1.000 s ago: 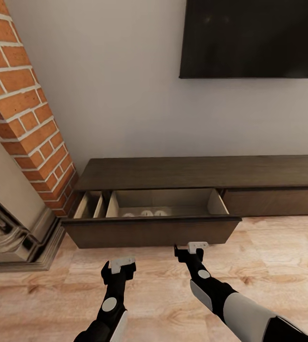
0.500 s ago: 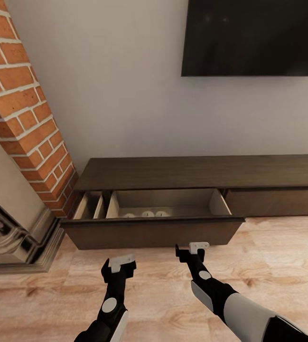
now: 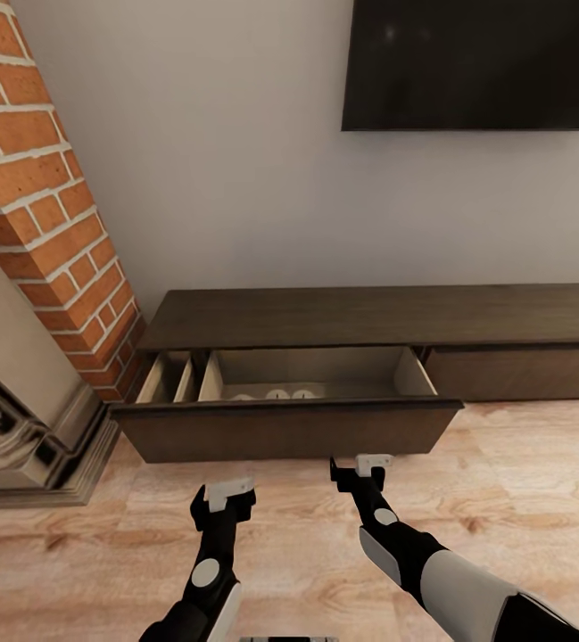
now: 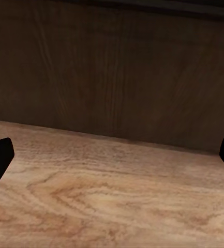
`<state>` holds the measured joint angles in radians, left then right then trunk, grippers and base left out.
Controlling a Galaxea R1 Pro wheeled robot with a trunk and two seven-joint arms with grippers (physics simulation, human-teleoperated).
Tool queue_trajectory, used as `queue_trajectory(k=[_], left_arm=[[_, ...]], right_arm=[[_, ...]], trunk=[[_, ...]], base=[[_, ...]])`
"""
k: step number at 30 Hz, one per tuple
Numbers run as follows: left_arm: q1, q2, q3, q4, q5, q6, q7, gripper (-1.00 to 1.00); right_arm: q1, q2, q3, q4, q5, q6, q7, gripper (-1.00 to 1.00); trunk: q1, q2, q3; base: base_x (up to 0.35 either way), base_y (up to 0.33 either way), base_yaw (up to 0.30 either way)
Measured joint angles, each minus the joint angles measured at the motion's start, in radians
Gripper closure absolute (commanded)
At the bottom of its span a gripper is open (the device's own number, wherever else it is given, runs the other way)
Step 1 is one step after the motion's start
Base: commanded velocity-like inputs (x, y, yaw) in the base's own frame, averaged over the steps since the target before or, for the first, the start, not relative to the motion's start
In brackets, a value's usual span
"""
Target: Place each of the two pumpkins and all three candles from the living room inside a cabinet in the living room (use any cabinet), then make sure every cabinet is closed, and position the cauldron so it is next to a table in the living room.
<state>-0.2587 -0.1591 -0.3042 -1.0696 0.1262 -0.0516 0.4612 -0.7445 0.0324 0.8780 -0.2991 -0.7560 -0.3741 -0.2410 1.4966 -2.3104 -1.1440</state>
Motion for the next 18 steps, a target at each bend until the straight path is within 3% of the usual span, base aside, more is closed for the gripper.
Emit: queue_trajectory(k=[11, 18], left_arm=[[0.0, -0.001, 0.0, -0.007, 0.002, -0.003, 0.002, -1.0], [0.0, -0.001, 0.002, -0.01, 0.003, -0.001, 0.003, -1.0]], right_arm=[[0.0, 0.0, 0.0, 0.0, 0.001, -0.001, 0.0, -1.0], [0.0, -0.001, 0.0, 0.0, 0.002, -0.001, 0.001, -1.0]], trunk=[[0.042, -0.077, -0.034], [0.042, -0.077, -0.035]], base=[[0.0, 0.0, 0.0], [0.029, 0.005, 0.0]])
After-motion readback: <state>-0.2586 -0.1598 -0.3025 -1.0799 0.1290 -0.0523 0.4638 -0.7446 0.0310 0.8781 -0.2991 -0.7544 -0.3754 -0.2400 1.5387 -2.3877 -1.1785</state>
